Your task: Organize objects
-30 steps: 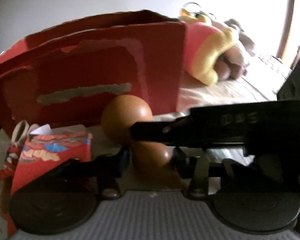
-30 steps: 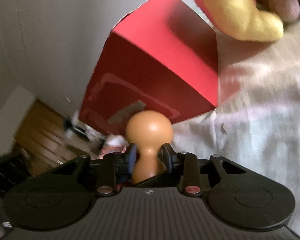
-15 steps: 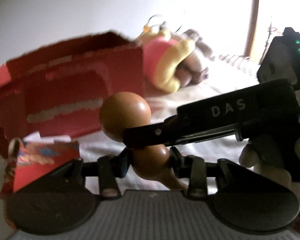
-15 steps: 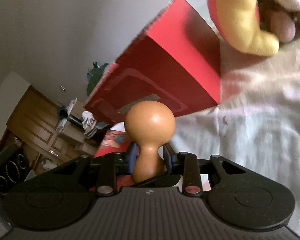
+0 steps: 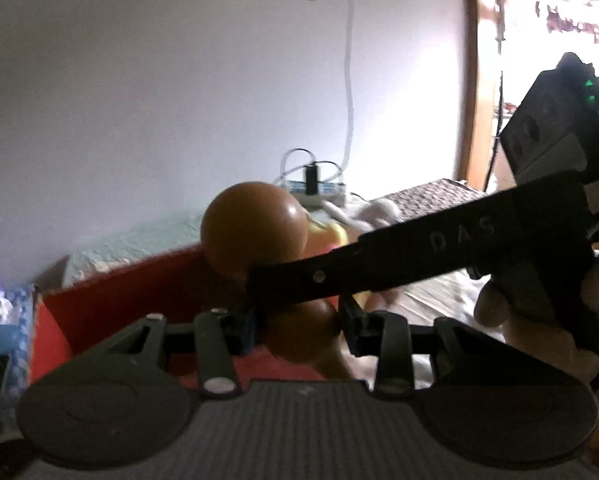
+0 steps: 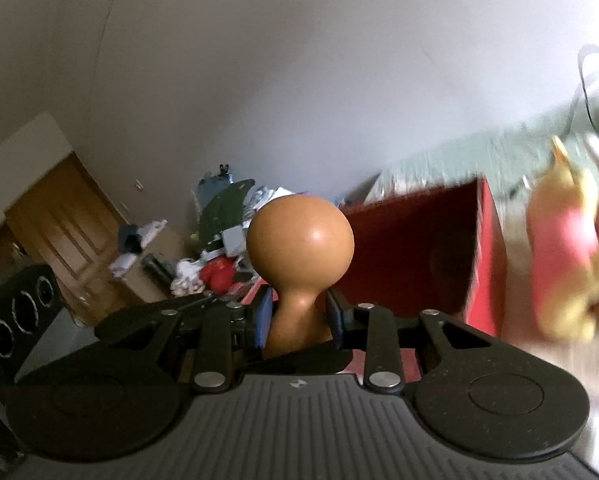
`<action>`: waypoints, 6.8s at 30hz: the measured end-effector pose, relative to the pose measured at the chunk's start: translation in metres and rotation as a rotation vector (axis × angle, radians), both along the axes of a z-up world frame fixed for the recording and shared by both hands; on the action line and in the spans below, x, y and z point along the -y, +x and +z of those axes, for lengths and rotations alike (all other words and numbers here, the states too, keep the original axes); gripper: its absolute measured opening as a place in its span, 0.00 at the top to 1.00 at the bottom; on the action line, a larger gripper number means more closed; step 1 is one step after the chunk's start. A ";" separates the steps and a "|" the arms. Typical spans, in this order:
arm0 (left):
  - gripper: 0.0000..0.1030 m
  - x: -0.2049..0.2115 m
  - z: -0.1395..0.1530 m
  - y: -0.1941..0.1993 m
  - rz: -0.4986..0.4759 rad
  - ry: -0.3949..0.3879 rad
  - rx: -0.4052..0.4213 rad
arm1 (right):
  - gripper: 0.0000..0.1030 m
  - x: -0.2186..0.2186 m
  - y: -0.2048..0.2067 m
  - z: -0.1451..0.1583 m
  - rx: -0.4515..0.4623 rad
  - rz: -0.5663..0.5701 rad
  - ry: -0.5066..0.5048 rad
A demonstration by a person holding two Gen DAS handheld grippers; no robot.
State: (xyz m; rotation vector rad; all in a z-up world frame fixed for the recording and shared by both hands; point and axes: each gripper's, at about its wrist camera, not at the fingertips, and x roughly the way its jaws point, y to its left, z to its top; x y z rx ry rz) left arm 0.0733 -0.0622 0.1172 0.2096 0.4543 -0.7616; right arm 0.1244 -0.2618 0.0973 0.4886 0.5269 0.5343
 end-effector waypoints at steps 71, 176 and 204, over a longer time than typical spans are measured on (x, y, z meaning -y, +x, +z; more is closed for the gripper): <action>0.34 0.032 -0.083 0.177 0.174 0.411 -0.268 | 0.77 -0.027 0.146 -0.063 -0.343 -0.069 -0.286; 0.35 0.018 -0.087 0.194 0.522 0.465 -0.154 | 0.96 -0.028 0.132 -0.059 -0.249 -0.246 -0.273; 0.26 0.011 -0.072 0.180 0.542 0.394 -0.090 | 0.82 -0.031 0.119 -0.050 -0.184 -0.333 -0.309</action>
